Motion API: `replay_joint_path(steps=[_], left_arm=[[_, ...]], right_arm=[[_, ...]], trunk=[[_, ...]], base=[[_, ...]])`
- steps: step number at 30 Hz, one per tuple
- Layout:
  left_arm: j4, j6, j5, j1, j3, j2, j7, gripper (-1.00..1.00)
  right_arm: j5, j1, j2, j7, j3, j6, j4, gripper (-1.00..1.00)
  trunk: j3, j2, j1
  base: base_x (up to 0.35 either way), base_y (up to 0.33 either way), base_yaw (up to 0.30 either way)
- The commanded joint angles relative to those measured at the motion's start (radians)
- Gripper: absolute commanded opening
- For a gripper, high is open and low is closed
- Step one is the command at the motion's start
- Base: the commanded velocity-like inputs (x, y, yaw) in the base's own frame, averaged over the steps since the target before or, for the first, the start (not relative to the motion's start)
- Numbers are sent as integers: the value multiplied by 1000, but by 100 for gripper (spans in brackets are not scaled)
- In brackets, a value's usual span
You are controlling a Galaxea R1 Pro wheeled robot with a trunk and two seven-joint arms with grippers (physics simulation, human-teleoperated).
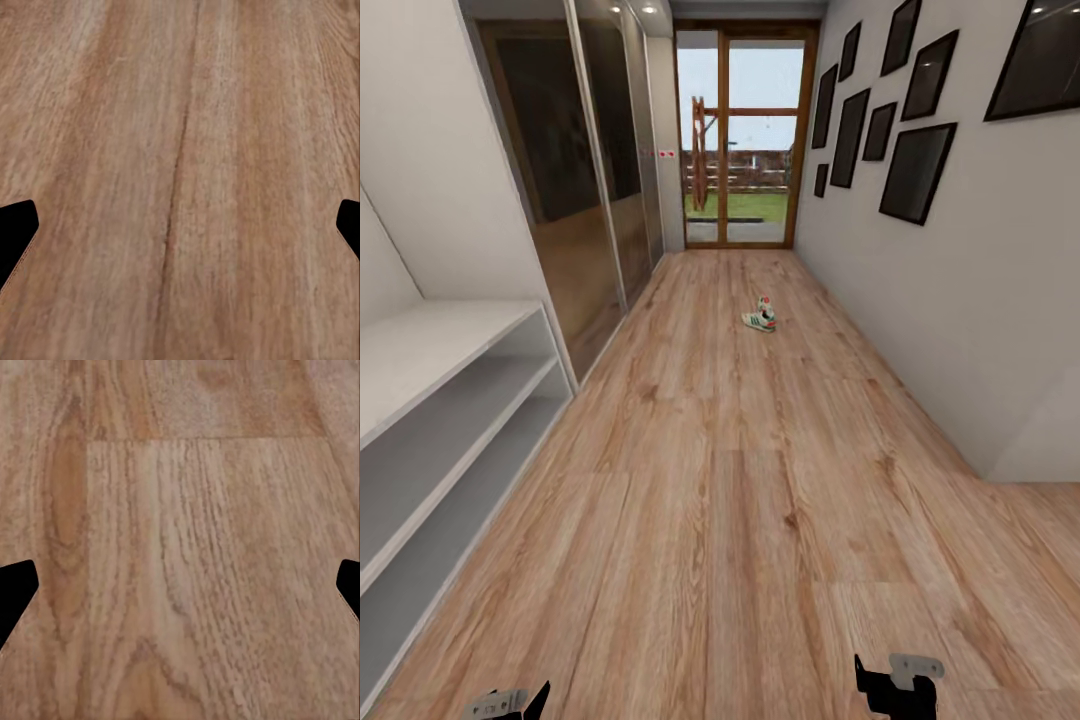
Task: Pick up the two gym shoes and the two sandals from the corridor floor and place them onto the hallstand (shoe rack) in the corridor, making sure they are on the rack and not on the floor. Arrange them so the two gym shoes are next to each other and the two sandals are next to each other.
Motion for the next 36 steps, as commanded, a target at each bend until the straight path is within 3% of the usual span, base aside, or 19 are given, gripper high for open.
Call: replay_joint_path(steps=[1,16,36], left_arm=[[1,1,10,-1,1,0,-10,100],[1,1,10,-1,1,0,-10,100],[1,1,10,-1,1,0,-10,100]], right_arm=[[7,-1,0,-3,-6,-3,1,100],[7,-1,0,-3,-6,-3,1,100],[7,-1,0,-3,-6,-3,1,100]], trunk=[[-1,0,0],[-1,0,0],[-1,0,0]], base=[[338,0,0],[338,-10,0],[338,-98,0]])
